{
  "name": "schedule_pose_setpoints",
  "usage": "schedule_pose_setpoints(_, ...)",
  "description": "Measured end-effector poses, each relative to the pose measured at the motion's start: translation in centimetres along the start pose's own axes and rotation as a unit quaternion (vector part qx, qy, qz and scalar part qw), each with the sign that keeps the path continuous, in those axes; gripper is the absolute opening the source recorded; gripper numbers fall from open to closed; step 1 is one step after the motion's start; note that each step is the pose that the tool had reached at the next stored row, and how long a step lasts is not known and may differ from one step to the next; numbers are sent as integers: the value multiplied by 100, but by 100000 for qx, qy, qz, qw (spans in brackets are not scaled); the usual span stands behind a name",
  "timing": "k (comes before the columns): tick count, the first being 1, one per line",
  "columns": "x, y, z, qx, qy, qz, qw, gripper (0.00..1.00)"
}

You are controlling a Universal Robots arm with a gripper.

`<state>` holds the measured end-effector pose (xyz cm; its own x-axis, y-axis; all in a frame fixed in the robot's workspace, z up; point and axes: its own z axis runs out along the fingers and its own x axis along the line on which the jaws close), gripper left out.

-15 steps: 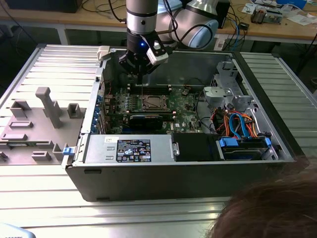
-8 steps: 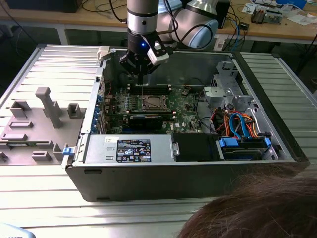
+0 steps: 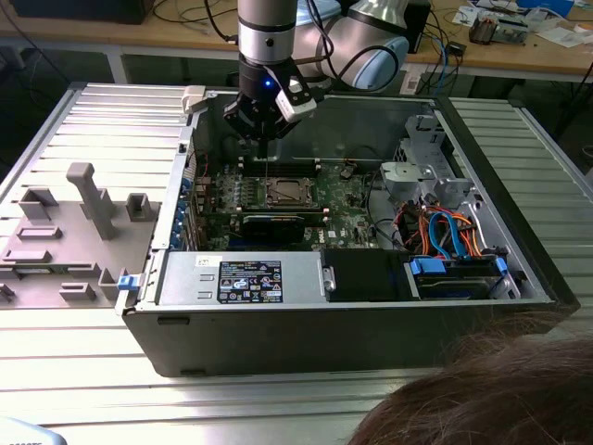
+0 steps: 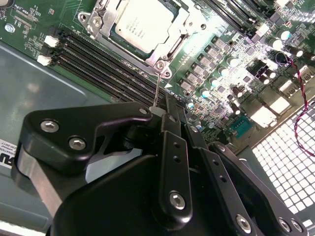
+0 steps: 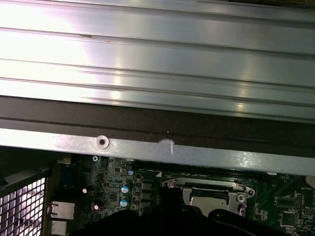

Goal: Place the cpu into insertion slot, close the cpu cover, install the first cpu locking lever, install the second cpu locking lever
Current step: 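Install the first cpu locking lever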

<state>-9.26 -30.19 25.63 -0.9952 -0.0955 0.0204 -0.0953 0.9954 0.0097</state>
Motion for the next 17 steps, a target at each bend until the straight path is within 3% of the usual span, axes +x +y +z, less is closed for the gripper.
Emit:
schedule_pose_setpoints(6, -6, -1, 4, -2, -3, -5, 100000, 11)
schedule_pose_setpoints(7, -61, -6, 4, -3, 23, 6, 100000, 11)
schedule_pose_setpoints(9, -64, -6, 43, 0, 25, 0, 100000, 11)
schedule_pose_setpoints(17, -66, -7, 76, 3, 28, 1, 100000, 11)
